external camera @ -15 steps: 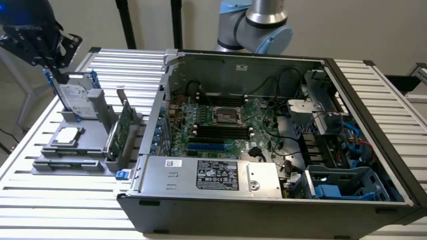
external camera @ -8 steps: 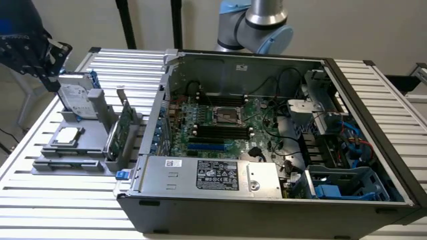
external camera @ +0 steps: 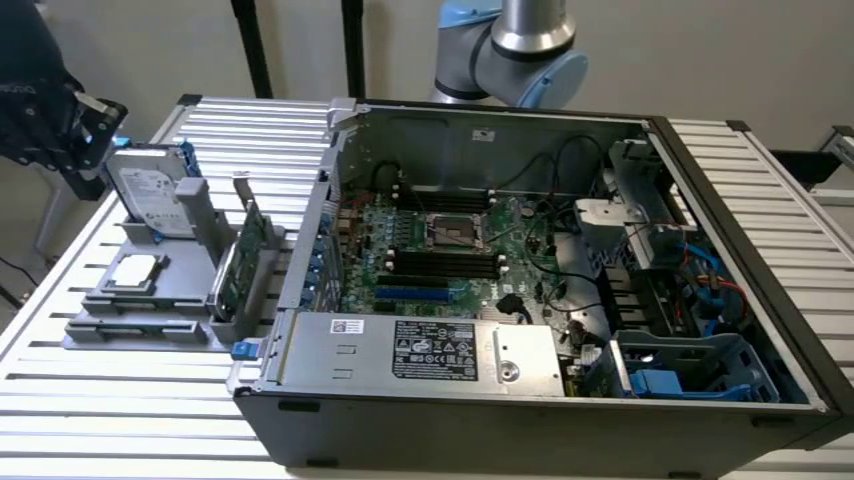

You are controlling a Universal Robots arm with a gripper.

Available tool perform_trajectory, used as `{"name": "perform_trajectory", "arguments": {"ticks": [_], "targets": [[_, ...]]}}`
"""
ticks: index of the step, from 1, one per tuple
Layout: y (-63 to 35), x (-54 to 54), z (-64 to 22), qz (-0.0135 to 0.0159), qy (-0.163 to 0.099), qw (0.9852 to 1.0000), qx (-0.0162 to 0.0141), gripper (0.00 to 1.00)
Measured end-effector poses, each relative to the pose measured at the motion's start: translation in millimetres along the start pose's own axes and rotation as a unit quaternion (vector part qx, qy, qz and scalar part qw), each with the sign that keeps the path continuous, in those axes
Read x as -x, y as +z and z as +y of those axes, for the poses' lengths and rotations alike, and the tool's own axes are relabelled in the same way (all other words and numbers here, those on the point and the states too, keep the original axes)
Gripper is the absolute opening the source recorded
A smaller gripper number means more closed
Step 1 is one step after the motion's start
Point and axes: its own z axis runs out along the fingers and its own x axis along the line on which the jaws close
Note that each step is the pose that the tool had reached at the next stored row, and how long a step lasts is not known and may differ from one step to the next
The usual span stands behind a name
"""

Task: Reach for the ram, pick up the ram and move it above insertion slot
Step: 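Reach for the ram, then pick up the ram and move it above insertion slot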

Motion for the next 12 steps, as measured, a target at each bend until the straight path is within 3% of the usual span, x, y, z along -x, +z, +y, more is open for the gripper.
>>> {"name": "perform_trajectory", "arguments": {"ticks": [2,9,12], "targets": [[-0.2,-0.4,-4.8,0.0000,0.000,1.0000,-0.0001,0.11],[-0.2,-0.4,-5.3,0.0000,-0.001,1.0000,-0.0001,0.11],[-0.2,-0.5,-5.3,0.0010,-0.026,0.9997,-0.0002,0.11]]}}
